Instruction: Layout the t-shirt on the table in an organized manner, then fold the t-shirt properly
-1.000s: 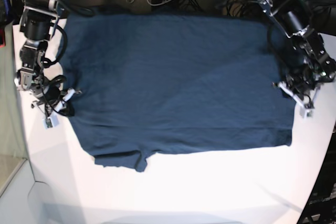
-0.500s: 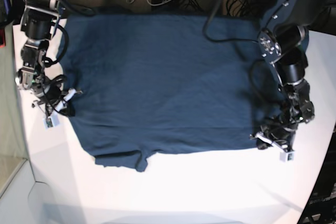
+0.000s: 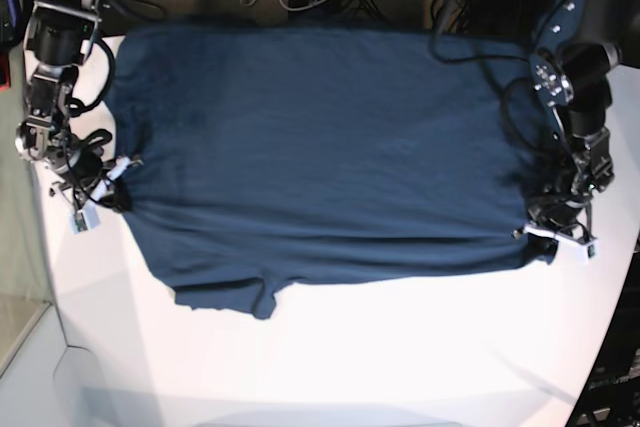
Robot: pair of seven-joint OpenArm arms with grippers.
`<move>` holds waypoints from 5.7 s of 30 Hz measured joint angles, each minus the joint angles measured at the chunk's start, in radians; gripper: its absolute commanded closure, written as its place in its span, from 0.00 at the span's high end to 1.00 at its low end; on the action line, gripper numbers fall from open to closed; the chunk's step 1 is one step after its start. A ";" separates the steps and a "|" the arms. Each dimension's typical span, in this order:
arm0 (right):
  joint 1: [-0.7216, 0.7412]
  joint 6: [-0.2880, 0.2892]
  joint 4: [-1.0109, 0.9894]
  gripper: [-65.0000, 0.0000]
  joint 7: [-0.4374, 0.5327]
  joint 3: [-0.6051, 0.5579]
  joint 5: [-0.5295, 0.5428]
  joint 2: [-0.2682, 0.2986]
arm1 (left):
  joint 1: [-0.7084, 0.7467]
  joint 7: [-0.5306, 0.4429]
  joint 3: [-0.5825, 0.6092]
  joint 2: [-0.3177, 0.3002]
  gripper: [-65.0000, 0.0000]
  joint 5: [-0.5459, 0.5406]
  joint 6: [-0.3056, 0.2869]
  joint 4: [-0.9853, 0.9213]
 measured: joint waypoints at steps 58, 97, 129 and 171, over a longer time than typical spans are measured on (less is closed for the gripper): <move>-0.034 -0.020 0.400 0.00 -0.152 0.001 -0.095 -0.152 | 0.528 0.557 0.180 0.084 0.28 -0.438 0.059 1.123; 0.135 -0.232 0.222 0.00 -0.060 0.006 -0.099 -0.140 | 0.934 0.580 -0.002 0.093 0.29 -0.583 0.049 1.366; 0.074 -0.013 0.073 0.00 -0.134 -0.003 -0.053 -0.163 | 0.449 0.415 0.135 0.013 0.29 -0.398 0.022 0.684; -0.226 -0.019 0.437 0.00 -0.156 -0.002 -0.065 -0.178 | 0.539 0.539 0.014 0.025 0.29 -0.393 0.008 0.811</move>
